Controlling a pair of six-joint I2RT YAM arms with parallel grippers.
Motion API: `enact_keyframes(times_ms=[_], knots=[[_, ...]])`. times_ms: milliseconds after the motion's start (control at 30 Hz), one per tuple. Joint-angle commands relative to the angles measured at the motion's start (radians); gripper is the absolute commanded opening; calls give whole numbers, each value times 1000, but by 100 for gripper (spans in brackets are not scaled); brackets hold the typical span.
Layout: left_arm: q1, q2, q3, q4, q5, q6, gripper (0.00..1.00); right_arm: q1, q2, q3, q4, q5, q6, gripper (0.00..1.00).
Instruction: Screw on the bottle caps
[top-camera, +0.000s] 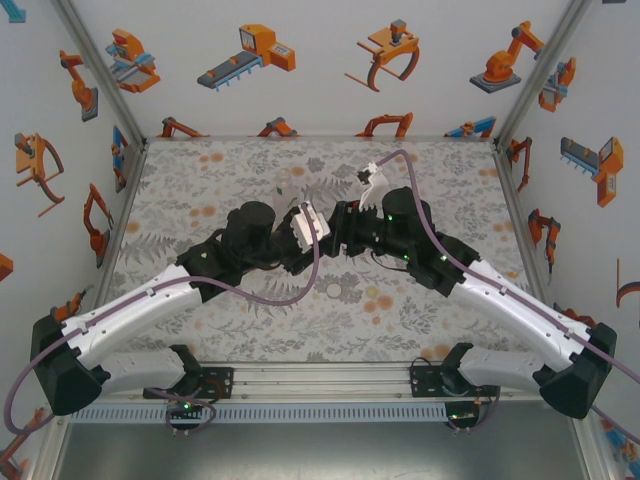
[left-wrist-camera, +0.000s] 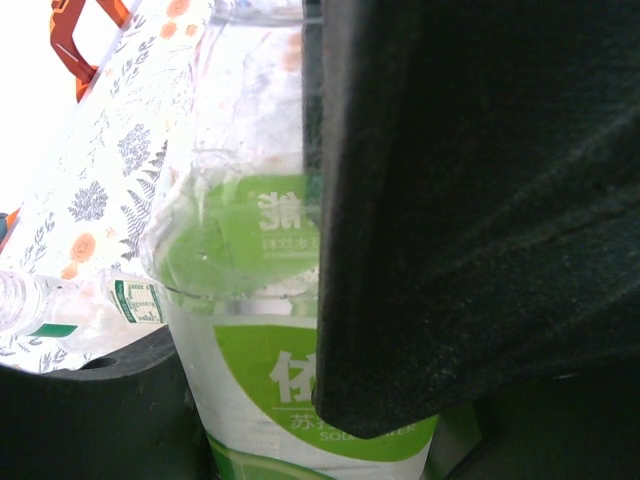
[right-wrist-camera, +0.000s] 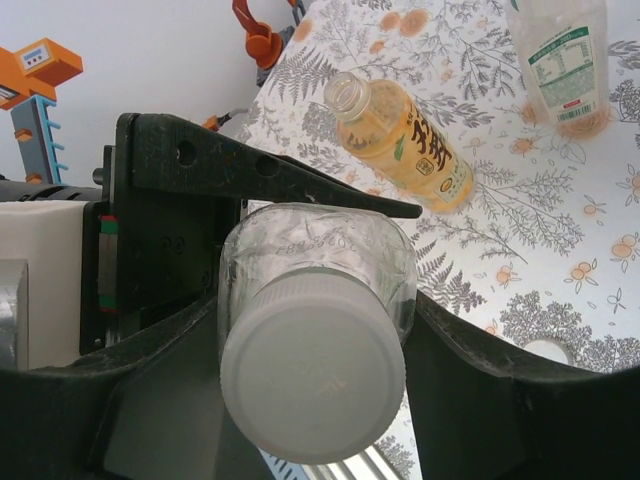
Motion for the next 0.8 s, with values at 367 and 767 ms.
enact_keyframes(times_ms=[367, 767], knots=[[-9, -24, -9, 118, 37, -35, 66, -5, 8, -8, -117, 168, -117, 50], [-8, -65, -25, 91, 0, -56, 68, -193, 75, -28, -221, 246, -291, 49]])
